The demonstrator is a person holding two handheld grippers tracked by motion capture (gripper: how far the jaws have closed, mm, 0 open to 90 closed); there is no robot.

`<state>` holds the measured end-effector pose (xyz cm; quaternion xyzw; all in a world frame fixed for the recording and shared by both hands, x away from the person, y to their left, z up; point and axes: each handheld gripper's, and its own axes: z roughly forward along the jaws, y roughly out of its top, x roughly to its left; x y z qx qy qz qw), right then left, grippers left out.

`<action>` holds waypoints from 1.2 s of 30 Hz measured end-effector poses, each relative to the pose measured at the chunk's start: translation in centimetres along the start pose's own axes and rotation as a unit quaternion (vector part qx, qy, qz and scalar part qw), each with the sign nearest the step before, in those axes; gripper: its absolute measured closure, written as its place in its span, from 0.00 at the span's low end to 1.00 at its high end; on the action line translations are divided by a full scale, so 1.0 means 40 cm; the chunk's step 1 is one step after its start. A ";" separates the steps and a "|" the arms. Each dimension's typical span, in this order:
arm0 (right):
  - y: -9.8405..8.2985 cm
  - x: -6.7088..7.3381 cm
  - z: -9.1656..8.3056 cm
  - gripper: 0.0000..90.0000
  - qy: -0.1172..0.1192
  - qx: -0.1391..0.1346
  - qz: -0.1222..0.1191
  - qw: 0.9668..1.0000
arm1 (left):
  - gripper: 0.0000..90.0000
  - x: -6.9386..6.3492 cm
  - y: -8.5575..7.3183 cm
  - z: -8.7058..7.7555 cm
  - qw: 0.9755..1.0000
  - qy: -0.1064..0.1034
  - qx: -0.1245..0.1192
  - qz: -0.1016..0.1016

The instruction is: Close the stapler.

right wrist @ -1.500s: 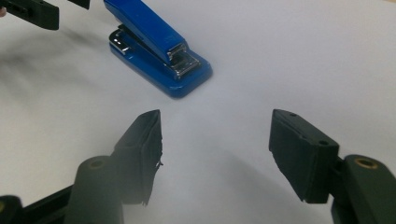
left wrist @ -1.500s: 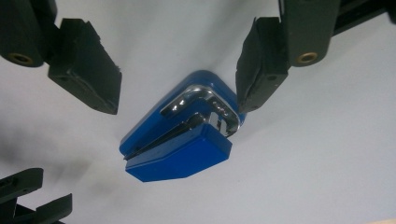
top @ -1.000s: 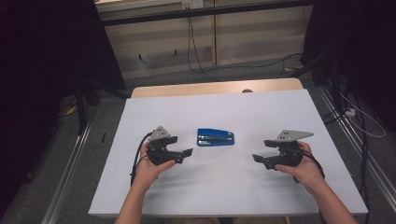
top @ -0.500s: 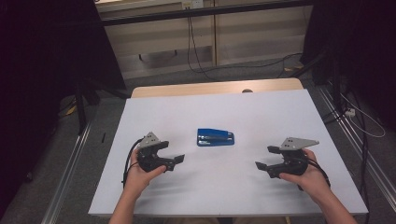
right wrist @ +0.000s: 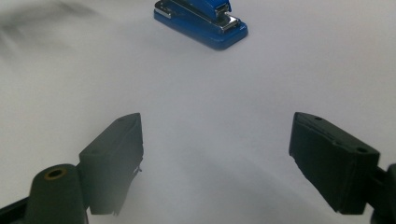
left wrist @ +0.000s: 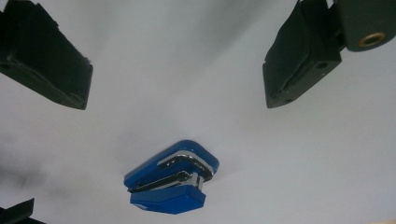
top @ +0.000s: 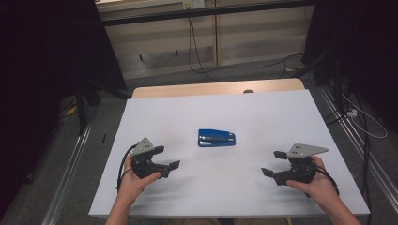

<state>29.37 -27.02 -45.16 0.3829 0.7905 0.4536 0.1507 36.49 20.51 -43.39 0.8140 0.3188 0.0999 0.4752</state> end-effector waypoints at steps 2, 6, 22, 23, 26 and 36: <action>-0.003 0.003 -0.003 0.20 0.000 0.001 -0.002 1.000 | 0.09 0.002 -0.007 -0.008 1.000 0.001 0.005 0.000; -0.006 0.004 -0.010 0.20 -0.002 0.000 -0.003 1.000 | 0.09 0.007 -0.017 -0.024 1.000 0.004 0.000 -0.001; -0.028 0.003 -0.035 0.19 -0.008 0.003 -0.004 1.000 | 0.08 0.011 -0.035 -0.051 1.000 0.006 0.000 -0.003; -0.029 0.003 -0.037 0.19 -0.008 0.003 -0.003 1.000 | 0.08 0.013 -0.037 -0.053 1.000 0.008 -0.001 -0.004; -0.032 0.003 -0.041 0.19 -0.010 0.002 -0.004 1.000 | 0.08 0.014 -0.042 -0.058 1.000 0.008 -0.002 -0.006; -0.033 0.005 -0.041 0.19 -0.010 0.002 -0.011 1.000 | 0.08 0.023 -0.052 -0.074 1.000 0.009 -0.005 -0.011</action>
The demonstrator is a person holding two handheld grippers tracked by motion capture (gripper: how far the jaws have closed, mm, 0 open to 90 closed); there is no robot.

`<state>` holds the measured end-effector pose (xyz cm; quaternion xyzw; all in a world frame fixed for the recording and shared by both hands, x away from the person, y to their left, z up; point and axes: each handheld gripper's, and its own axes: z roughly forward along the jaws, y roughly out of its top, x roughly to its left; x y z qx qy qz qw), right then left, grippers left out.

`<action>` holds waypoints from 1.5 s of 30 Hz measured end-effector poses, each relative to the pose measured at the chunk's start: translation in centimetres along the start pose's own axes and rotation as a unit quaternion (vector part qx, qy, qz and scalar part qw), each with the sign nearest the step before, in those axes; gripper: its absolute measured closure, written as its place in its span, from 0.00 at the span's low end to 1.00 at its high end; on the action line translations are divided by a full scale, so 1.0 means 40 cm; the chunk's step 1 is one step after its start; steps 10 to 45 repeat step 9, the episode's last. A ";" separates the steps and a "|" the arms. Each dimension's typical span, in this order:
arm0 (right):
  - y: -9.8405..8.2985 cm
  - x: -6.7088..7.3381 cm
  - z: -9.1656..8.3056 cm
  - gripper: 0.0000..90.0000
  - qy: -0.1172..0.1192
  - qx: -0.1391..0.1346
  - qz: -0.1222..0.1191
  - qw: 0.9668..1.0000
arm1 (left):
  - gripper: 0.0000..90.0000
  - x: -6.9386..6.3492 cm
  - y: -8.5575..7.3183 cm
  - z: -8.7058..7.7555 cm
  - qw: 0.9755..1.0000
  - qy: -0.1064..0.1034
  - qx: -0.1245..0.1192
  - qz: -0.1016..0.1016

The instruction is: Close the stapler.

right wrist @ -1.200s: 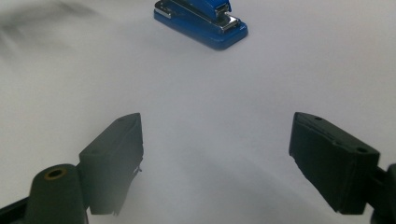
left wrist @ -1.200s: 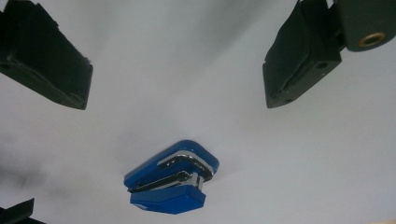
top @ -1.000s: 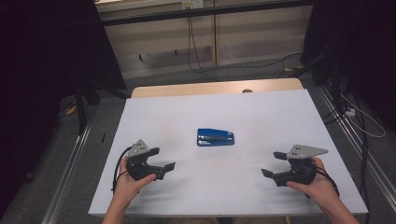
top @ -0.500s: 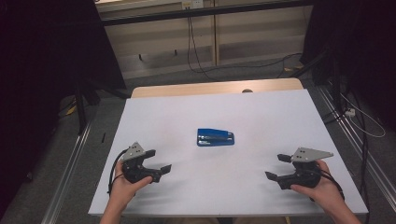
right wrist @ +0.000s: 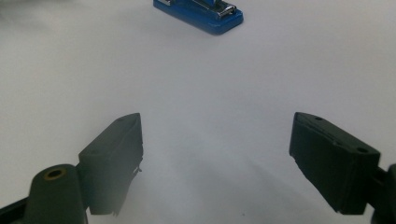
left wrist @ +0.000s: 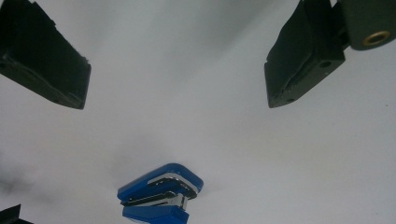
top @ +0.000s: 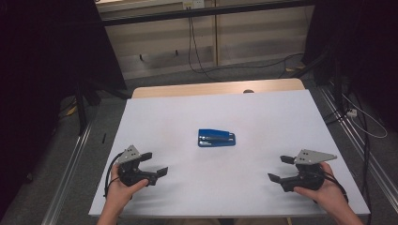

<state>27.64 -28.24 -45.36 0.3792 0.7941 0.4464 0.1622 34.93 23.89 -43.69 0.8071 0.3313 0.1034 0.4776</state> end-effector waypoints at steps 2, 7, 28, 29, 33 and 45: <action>0.000 0.001 0.000 0.19 0.002 -0.001 -0.001 1.000 | 0.08 0.001 0.000 -0.001 1.000 0.001 -0.001 0.001; 0.001 0.000 -0.001 0.19 0.003 -0.002 -0.004 1.000 | 0.08 0.003 0.000 -0.001 1.000 0.004 -0.003 0.001; 0.000 0.000 0.001 0.19 0.005 -0.001 -0.005 1.000 | 0.08 0.004 0.001 0.001 1.000 0.006 0.000 0.001; 0.000 0.000 0.001 0.19 0.005 -0.001 -0.005 1.000 | 0.08 0.004 0.001 0.001 1.000 0.006 0.000 0.001; 0.000 0.000 0.001 0.19 0.005 -0.001 -0.005 1.000 | 0.08 0.004 0.001 0.001 1.000 0.006 0.000 0.001; 0.000 0.000 0.001 0.19 0.005 -0.001 -0.005 1.000 | 0.08 0.004 0.001 0.001 1.000 0.006 0.000 0.001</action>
